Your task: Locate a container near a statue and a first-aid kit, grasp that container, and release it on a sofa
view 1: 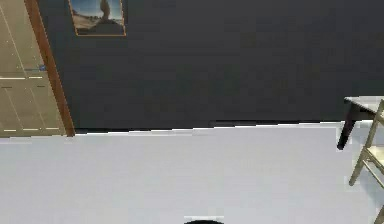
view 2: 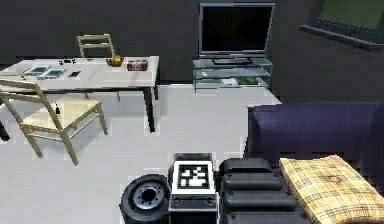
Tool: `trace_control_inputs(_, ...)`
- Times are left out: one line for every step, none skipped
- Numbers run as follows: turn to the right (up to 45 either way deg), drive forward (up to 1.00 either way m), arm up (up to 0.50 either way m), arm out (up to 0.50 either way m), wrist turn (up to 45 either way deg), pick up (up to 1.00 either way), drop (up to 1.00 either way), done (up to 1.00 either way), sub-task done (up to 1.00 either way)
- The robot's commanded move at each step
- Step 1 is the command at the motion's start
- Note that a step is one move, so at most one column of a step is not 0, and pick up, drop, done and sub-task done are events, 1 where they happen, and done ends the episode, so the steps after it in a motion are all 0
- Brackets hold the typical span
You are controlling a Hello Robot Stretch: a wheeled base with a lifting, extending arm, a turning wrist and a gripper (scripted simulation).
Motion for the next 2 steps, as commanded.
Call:
trace_control_inputs(36.0, 0.00, 0.00, 0.00, 0.0, 0.00, 0.00, 0.00, 0.00)
trace_control_inputs(-45.0, 0.00, 0.00, 0.00, 0.0, 0.00, 0.00, 0.00, 0.00)
